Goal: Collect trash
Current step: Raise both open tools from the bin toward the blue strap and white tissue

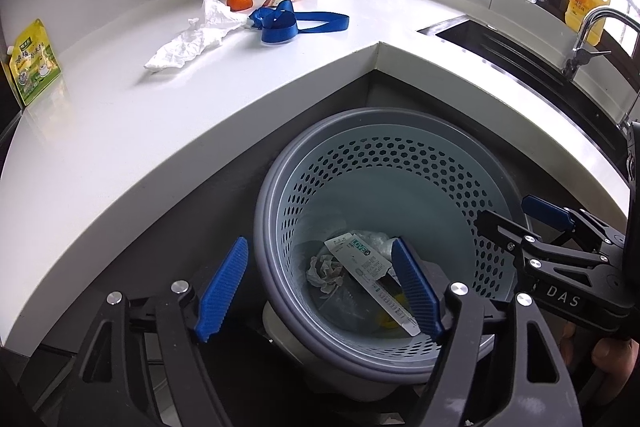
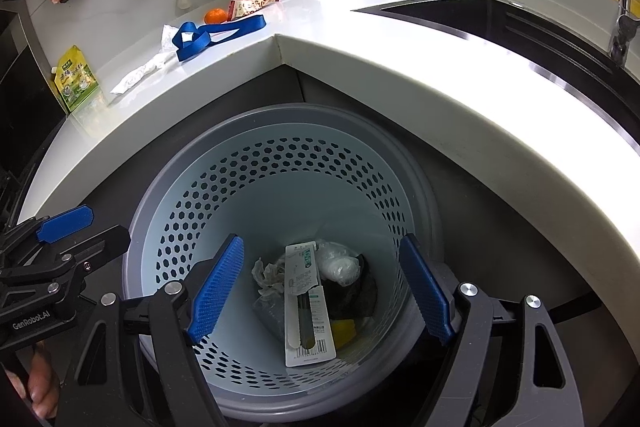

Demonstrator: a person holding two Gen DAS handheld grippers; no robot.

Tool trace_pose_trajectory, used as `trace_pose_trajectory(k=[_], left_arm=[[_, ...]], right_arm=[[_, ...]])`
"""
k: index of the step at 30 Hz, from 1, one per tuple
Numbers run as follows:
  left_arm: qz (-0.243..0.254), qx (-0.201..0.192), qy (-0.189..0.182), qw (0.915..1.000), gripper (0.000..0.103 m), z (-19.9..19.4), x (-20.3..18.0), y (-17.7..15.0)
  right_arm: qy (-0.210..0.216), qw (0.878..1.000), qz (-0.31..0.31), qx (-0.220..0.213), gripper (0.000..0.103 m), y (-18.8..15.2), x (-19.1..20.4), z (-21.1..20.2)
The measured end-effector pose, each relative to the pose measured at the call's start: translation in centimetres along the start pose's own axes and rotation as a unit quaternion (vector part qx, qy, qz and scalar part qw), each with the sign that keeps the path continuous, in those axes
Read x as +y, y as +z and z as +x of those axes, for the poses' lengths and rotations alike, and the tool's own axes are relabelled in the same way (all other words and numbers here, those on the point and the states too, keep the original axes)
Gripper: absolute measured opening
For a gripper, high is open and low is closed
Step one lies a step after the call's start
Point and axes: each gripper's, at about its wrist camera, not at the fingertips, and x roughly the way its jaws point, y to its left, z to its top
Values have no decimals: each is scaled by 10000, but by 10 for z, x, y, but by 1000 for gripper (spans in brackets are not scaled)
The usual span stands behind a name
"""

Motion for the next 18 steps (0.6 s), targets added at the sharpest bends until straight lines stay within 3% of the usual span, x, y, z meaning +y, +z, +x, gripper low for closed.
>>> trace_pose_trajectory(k=[18], left_arm=[[9, -438, 229, 9988, 85, -28, 5, 10]], right_arm=[[-28, 9997, -29, -233, 77, 8, 0, -24]])
